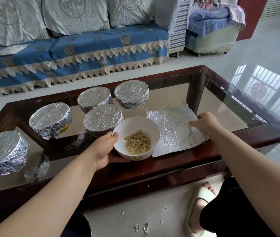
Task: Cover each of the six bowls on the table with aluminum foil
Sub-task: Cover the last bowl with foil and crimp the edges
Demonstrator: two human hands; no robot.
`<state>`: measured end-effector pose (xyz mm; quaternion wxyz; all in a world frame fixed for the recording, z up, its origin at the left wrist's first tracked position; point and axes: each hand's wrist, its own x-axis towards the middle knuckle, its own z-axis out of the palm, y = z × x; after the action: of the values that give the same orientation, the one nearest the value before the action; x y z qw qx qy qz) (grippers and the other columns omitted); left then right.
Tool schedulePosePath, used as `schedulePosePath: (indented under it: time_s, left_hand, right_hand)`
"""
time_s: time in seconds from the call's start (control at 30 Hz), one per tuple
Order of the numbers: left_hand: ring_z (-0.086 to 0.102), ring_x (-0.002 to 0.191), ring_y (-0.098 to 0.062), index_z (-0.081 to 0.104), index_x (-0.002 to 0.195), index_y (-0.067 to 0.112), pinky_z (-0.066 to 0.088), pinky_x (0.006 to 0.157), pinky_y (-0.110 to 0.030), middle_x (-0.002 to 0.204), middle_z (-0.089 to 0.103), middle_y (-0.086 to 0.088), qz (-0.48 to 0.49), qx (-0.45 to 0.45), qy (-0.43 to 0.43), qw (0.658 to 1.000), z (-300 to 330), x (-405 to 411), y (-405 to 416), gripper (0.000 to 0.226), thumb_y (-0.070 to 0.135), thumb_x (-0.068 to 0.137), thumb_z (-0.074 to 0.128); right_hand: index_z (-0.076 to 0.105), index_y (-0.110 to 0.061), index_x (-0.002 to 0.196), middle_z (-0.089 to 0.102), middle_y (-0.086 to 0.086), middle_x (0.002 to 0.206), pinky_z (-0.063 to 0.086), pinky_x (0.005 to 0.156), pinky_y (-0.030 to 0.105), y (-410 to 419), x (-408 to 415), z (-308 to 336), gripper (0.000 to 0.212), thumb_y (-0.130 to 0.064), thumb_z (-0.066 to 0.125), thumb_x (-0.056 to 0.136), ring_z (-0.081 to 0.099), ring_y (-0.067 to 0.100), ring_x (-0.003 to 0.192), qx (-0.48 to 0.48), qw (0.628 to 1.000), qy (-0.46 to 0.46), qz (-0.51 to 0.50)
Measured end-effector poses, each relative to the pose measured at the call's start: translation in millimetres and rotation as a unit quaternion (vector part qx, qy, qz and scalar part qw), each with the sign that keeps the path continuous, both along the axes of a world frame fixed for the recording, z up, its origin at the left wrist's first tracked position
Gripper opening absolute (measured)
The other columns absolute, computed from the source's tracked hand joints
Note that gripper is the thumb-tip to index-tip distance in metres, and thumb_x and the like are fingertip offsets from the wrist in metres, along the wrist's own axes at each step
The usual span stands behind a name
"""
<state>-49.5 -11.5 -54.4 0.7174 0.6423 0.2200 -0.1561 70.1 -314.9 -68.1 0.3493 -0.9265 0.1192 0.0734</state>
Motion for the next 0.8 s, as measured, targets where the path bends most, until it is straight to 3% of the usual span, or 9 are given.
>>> schedulePosePath:
  time_s: [0.1,0.27,0.4,0.47,0.53,0.6,0.67,0.73,0.8]
  left_hand:
    - [0.060,0.115,-0.042,0.047,0.139,0.025,0.057,0.078,-0.057,0.132,0.059,-0.013,0.005,-0.002,-0.006,1.000,-1,3,-2,0.033,0.027,0.109,0.033]
    - [0.061,0.115,-0.043,0.047,0.139,0.022,0.057,0.080,-0.058,0.132,0.060,-0.014,0.009,0.004,-0.012,1.000,-1,9,-11,0.033,0.028,0.109,0.034]
    - [0.063,0.112,-0.040,0.047,0.138,0.024,0.060,0.069,-0.051,0.132,0.060,-0.013,0.007,0.010,-0.003,1.000,1,12,-17,0.035,0.038,0.108,0.036]
    - [0.065,0.110,-0.038,0.049,0.136,0.025,0.060,0.064,-0.048,0.132,0.061,-0.012,0.002,0.005,0.000,1.000,1,13,-17,0.039,0.046,0.106,0.036]
    - [0.066,0.108,-0.035,0.051,0.136,0.026,0.060,0.064,-0.046,0.130,0.063,-0.010,-0.009,0.005,0.000,1.000,1,14,-17,0.048,0.055,0.102,0.034]
    - [0.069,0.105,-0.031,0.054,0.135,0.028,0.060,0.067,-0.045,0.126,0.067,-0.008,-0.019,0.000,-0.001,1.000,-1,15,-17,0.055,0.063,0.098,0.033]
    - [0.071,0.102,-0.027,0.057,0.134,0.028,0.060,0.068,-0.042,0.122,0.070,-0.007,-0.028,-0.009,-0.006,1.000,-2,14,-18,0.061,0.067,0.094,0.034]
    - [0.071,0.105,-0.026,0.055,0.136,0.029,0.060,0.071,-0.042,0.123,0.070,-0.006,-0.043,-0.013,-0.010,0.999,-2,12,-20,0.069,0.071,0.085,0.037]
    - [0.069,0.110,-0.027,0.054,0.137,0.031,0.059,0.078,-0.044,0.127,0.068,-0.005,-0.057,-0.012,-0.013,0.998,-1,12,-22,0.074,0.074,0.079,0.038]
  right_hand:
    - [0.044,-0.013,0.063,0.043,0.002,0.057,0.028,0.048,0.028,-3,0,3,0.034,-0.020,0.064,0.090,0.040,0.018,0.050,0.085,0.995,-0.049,-0.002]
    - [0.057,-0.009,0.087,0.063,0.007,0.084,0.049,0.068,0.038,-5,-3,12,0.019,-0.026,0.053,0.094,0.059,0.030,0.078,0.068,0.979,-0.189,-0.047]
    - [0.049,-0.014,0.093,0.051,-0.003,0.074,0.040,0.054,0.024,-6,-9,23,0.010,-0.023,0.047,0.099,0.051,0.019,0.064,0.162,0.942,-0.275,-0.104]
    - [0.050,-0.012,0.094,0.047,-0.001,0.069,0.034,0.037,0.015,-5,-9,23,0.010,-0.020,0.046,0.100,0.044,0.012,0.053,0.241,0.928,-0.253,-0.132]
    - [0.053,-0.012,0.087,0.046,0.002,0.064,0.030,0.033,0.015,-4,-4,16,0.014,-0.017,0.047,0.098,0.042,0.011,0.045,0.324,0.916,-0.174,-0.158]
    - [0.053,-0.013,0.075,0.045,0.003,0.060,0.034,0.037,0.017,-2,-3,12,0.021,-0.013,0.051,0.097,0.042,0.012,0.042,0.405,0.888,-0.102,-0.192]
    - [0.054,-0.014,0.070,0.049,0.004,0.064,0.046,0.055,0.027,0,-3,12,0.024,-0.010,0.057,0.093,0.050,0.018,0.055,0.453,0.857,-0.065,-0.236]
    - [0.056,-0.016,0.071,0.052,0.004,0.069,0.047,0.068,0.037,-2,-1,14,0.021,-0.008,0.059,0.090,0.052,0.021,0.065,0.468,0.838,-0.065,-0.273]
    - [0.053,-0.016,0.072,0.048,0.003,0.065,0.043,0.060,0.033,-5,1,19,0.021,-0.007,0.055,0.090,0.047,0.017,0.058,0.481,0.822,-0.090,-0.292]
